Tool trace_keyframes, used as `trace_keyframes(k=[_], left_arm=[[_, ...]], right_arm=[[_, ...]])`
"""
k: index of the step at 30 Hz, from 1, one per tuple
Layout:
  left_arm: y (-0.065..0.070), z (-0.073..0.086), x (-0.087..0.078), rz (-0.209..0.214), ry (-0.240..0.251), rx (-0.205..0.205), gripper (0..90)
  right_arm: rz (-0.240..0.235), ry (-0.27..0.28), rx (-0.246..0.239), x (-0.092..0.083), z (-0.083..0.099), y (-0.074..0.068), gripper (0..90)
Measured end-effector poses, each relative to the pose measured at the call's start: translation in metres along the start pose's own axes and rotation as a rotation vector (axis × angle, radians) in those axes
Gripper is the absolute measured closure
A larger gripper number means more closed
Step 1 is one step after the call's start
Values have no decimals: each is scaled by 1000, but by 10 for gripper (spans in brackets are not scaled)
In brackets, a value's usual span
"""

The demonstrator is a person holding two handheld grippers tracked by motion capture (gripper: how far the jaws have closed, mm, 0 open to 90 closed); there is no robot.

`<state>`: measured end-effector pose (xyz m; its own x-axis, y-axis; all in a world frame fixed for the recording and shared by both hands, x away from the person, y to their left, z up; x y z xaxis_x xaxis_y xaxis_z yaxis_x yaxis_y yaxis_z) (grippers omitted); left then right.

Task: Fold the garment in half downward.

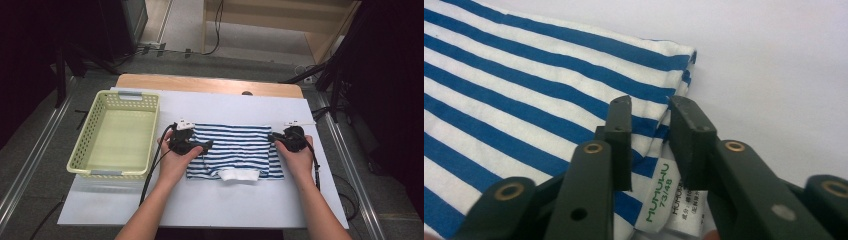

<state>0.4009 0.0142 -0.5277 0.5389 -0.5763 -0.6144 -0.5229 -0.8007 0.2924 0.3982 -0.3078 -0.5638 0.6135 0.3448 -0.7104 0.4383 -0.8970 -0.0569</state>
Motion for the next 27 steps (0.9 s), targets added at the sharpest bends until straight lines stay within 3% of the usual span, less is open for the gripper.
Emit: trace_keyframes(k=[6, 10, 17, 18, 20, 22, 27], left_arm=[[-14, -5, 12, -49, -12, -31, 257], [-21, -6, 15, -70, -20, -46, 336], [-36, -5, 20, -120, -35, -82, 398], [-37, -6, 21, -125, -32, -78, 417], [-38, -7, 22, -127, -41, -76, 432], [-40, -8, 23, -136, -42, -76, 455], [-43, -12, 27, -144, -39, -80, 465]], right_arm=[[-12, 2, -21, 0, 1, -1, 842], [-2, 5, -48, -1, 1, 0, 856], [4, 18, -64, -1, 1, 1, 852], [6, 28, -67, -2, 1, 1, 826], [27, 51, -59, -5, 1, 1, 643], [9, 85, -32, -10, 0, 1, 527], [0, 143, -47, -27, 1, -8, 409]])
Point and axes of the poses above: each handheld gripper's, and its own axes: x roughly forward along the jaws, z roughly out of its underside, y roughly to its right, the point moved 6 cm from there along x, roughly forward along the jaws, and after that the axes turned 8 degrees about -x, right-handed, at the moved point
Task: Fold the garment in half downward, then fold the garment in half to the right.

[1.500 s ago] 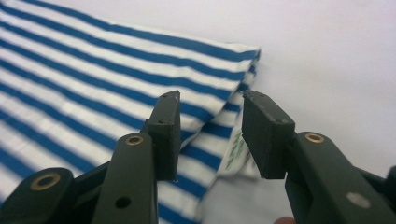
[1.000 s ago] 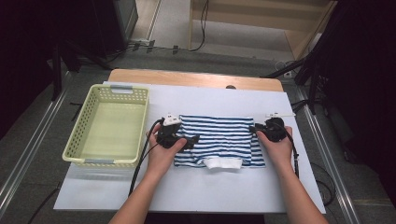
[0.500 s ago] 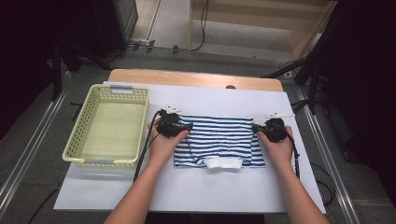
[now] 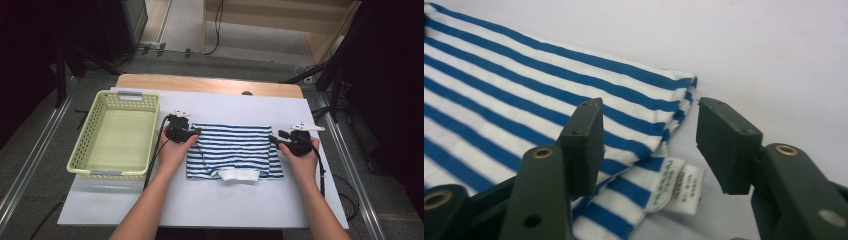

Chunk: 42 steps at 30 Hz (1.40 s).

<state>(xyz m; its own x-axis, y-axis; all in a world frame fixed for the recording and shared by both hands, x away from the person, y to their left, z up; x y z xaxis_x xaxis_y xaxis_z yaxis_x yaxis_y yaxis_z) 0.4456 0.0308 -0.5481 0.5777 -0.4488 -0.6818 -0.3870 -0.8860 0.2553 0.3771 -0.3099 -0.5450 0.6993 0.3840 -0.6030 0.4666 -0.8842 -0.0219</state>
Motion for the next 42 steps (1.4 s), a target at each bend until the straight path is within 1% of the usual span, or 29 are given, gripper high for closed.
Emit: trace_keyframes(k=[1, 3, 4, 6, 8, 10, 12, 13, 14, 15, 17, 19, 21, 22, 25, 26, 31, 33, 34, 35, 36, 38, 40, 42], left_arm=[[0, -1, 1, 0, 3, -2, 465], [0, -2, 2, 1, -1, 2, 482], [0, -2, 3, 4, -2, 3, 487], [0, -3, 3, 12, -8, 7, 516], [0, -4, 4, 15, -7, 8, 535], [-1, -4, 4, 22, -9, -2, 545], [-2, -5, 4, 25, -9, -6, 550], [-2, -5, 5, 22, -9, -6, 558], [-2, -5, 4, 20, -11, -7, 567], [-3, -5, 4, 15, -11, -8, 579], [-3, -5, 5, 12, -9, -17, 612], [-4, -6, 5, 5, -10, -18, 651], [-4, -6, 5, -2, -6, -17, 690], [-4, -5, 5, -2, -8, -9, 713], [-3, -5, 6, -3, -8, -7, 781], [-4, -5, 6, -2, -9, -9, 796], [-3, -6, 6, 5, -6, -7, 835], [-3, -6, 6, 10, -2, -7, 849], [-3, -6, 6, 11, -2, -5, 852], [-3, -6, 5, 9, -3, -1, 856], [-2, -6, 6, 11, 0, -2, 858], [-2, -6, 5, 13, 3, 3, 861], [-2, -6, 5, 16, 4, 4, 864], [-2, -6, 5, 16, 7, 5, 866]], right_arm=[[-8, 10, -5, -3, 0, -4, 388], [-22, 12, -17, -8, 2, -13, 353], [-24, 9, -24, -10, 2, -17, 313], [-41, 19, -24, -14, 3, -27, 270], [-61, 37, -36, -19, 2, -38, 225], [-85, 46, -41, -22, 0, -51, 200], [-102, 53, -60, -24, -2, -64, 160], [-119, 57, -63, -25, -3, -71, 150], [-127, 54, -72, -26, -4, -79, 140], [-138, 63, -83, -26, -6, -86, 137], [-167, 73, -101, -27, -9, -101, 136], [-191, 79, -121, -28, -12, -117, 135], [-216, 82, -148, -27, -15, -133, 135], [-228, 81, -168, -26, -16, -141, 135], [-269, 75, -198, -22, -18, -166, 157], [-281, 71, -217, -19, -18, -174, 168], [-354, 51, -279, -5, -18, -214, 221], [-379, 49, -283, 0, -18, -229, 247], [-386, 49, -288, 3, -18, -235, 283], [-382, 48, -290, 6, -18, -242, 323], [-386, 45, -290, 9, -18, -248, 335], [-388, 38, -305, 15, -17, -259, 367], [-387, 11, -305, 23, -16, -266, 393], [-377, -8, -309, 30, -15, -271, 419]])
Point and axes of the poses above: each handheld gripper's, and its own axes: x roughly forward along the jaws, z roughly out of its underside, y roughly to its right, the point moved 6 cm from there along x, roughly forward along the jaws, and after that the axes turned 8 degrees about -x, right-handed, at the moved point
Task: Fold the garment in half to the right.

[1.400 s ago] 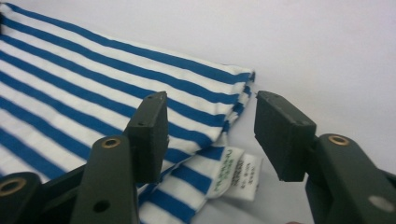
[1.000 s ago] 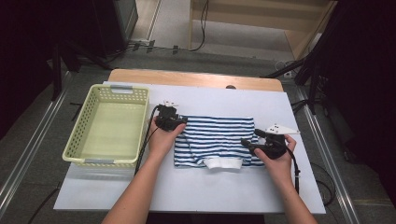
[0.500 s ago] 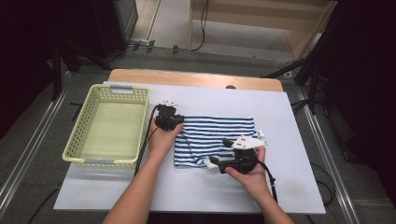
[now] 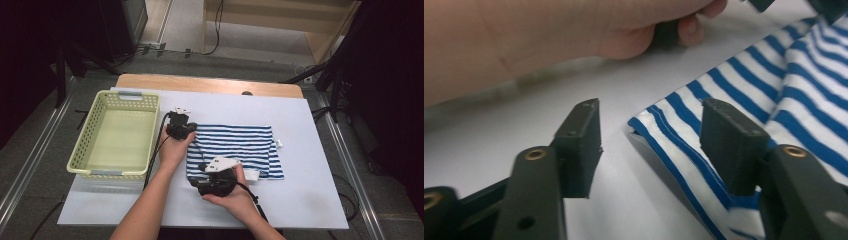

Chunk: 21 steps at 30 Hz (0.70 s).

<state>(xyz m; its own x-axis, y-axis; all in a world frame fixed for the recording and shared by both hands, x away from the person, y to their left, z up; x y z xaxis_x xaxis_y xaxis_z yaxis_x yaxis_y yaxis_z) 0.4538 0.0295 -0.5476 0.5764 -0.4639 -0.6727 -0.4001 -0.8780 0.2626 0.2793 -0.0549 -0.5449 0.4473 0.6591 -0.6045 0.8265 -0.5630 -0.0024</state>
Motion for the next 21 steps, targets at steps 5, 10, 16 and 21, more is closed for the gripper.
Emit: trace_keyframes(k=[5, 10, 16, 21], left_arm=[[1, 0, -1, -3, 1, 10, 870], [2, 0, -2, -4, 10, 12, 872], [11, -6, -11, 12, 42, 16, 873], [15, -15, -19, 8, 80, 16, 873]], right_arm=[[38, -58, -30, 16, 0, -1, 484], [70, -104, -81, 21, 0, -4, 644], [79, -91, -62, 14, 2, 0, 849], [96, -34, -60, -7, 1, 2, 854]])
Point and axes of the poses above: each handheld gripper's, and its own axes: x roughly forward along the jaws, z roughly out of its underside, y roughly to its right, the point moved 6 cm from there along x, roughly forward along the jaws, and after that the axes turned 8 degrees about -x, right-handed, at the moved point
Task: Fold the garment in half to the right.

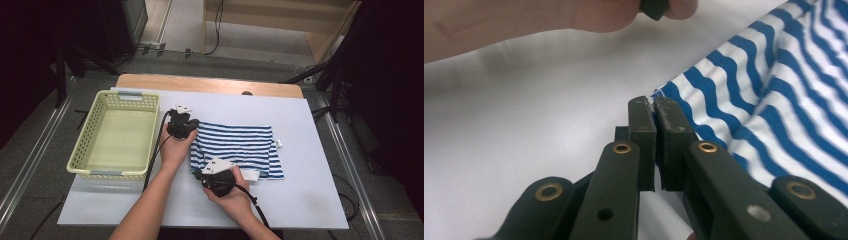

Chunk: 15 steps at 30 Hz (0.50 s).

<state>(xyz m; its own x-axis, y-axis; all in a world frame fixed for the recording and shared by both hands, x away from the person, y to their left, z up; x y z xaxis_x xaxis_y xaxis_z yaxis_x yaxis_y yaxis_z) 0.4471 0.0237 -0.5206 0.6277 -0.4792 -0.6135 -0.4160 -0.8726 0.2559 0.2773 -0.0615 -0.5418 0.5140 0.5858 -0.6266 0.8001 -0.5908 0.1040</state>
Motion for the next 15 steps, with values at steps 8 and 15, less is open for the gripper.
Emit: trace_keyframes(k=[8, 15], left_arm=[[-4, -10, -14, -52, 38, -34, 874], [0, -25, -32, -48, 88, -68, 873]], right_arm=[[2, 67, -18, -9, -14, -1, 859], [-6, 147, -28, -17, -36, -5, 859]])
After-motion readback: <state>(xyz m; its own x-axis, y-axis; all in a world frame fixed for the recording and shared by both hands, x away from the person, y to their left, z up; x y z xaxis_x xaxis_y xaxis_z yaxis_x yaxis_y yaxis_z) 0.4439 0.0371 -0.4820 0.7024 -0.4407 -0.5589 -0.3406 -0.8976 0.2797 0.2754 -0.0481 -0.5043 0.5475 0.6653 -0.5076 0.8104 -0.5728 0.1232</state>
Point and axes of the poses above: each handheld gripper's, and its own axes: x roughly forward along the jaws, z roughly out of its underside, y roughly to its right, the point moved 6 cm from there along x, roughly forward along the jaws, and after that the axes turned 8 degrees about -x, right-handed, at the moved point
